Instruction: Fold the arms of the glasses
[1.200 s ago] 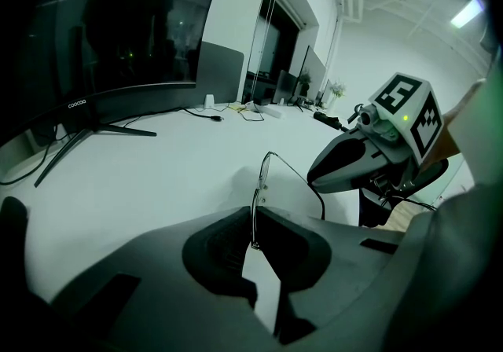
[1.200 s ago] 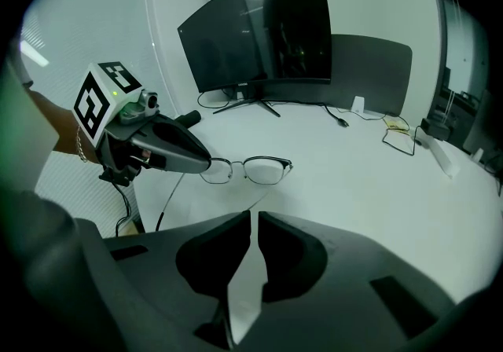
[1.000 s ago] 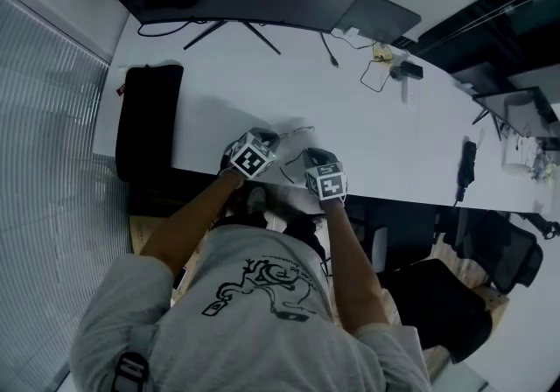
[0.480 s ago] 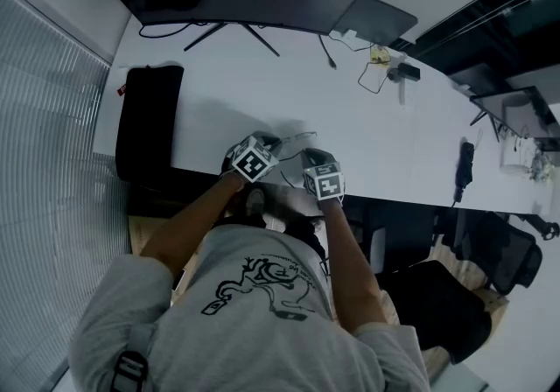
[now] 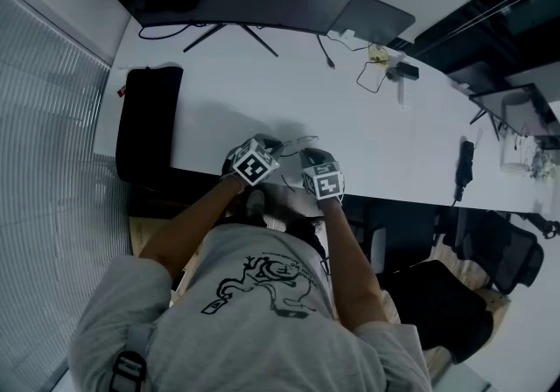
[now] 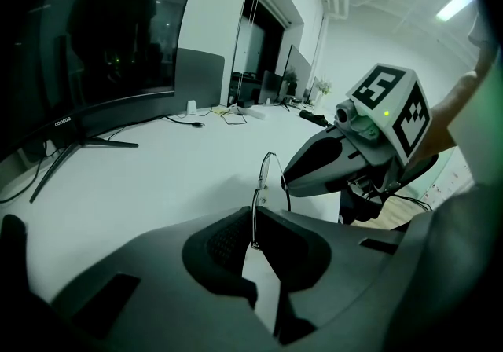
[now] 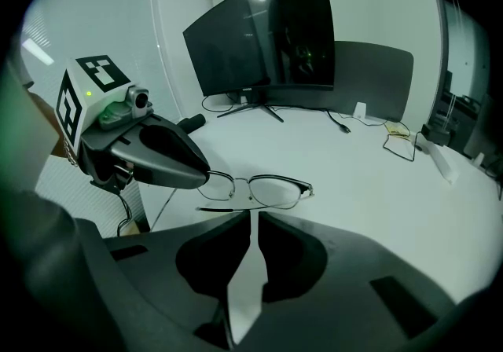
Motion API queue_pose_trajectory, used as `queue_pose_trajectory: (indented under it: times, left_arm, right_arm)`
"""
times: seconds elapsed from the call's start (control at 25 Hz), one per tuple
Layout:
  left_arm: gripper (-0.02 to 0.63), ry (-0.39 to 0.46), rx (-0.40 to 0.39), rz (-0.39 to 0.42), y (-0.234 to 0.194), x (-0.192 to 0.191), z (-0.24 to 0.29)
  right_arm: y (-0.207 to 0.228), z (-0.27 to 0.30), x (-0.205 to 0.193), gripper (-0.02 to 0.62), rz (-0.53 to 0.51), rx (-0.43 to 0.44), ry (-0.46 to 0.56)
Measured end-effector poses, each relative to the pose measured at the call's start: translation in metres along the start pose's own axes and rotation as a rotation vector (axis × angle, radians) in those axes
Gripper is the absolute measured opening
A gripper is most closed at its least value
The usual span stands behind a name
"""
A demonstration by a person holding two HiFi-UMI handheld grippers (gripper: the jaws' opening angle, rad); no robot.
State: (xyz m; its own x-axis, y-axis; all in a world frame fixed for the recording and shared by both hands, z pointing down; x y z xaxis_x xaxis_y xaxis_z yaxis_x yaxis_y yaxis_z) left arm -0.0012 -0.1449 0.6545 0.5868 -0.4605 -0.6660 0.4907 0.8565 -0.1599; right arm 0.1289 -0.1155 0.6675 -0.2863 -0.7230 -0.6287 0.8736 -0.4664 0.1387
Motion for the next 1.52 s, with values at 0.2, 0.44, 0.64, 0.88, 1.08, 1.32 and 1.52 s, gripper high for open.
queue_pose_trajectory:
  times: [0.2,0.44,0.64,0.88,1.08,1.32,1.52]
  left_arm:
    - [0.037,0.001,-0.008,0.011,0.007,0.002,0.000]
    - [0.037,0.002,-0.010,0.021,0.012,0.004,-0.002]
    - [0.037,-0.001,0.003,0.023,0.012,0.001,-0.004]
    - [0.037,-0.003,0.042,-0.003,0.001,-0.003,-0.007]
    - [0.037,-0.008,0.089,-0.014,-0.009,-0.004,-0.009]
    - [0.037,-0.019,0.136,-0.036,-0.024,-0.007,-0.008]
    - [0.037,-0.015,0.173,-0.070,-0.036,-0.006,-0.008]
  right_arm:
    - [0.000,0.001,-0.004,0.040,0.015,0.004,-0.010]
    - [0.000,-0.003,0.001,0.041,-0.002,-0.007,0.012]
    - [-0.005,-0.007,0.001,0.041,-0.001,0.005,0.012]
    - [-0.007,-0.012,0.000,0.041,0.002,0.006,0.029]
    - [-0.015,-0.023,-0.002,0.044,0.022,0.032,0.032]
    - [-0.029,-0.035,0.000,0.074,0.046,0.074,0.071]
    - [-0.044,-0.041,-0.003,0.078,0.050,0.126,0.059]
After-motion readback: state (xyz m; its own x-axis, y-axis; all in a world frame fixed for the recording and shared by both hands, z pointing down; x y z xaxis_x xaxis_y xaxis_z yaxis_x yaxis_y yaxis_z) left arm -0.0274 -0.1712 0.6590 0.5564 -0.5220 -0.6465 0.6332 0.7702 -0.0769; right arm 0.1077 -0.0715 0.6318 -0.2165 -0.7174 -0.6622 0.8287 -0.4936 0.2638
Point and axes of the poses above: the fingertips, and each gripper's own axes: z forward along the fingers, y to its right, x out of its top, the point moved 7 cm from there along -z, backward along the fingers
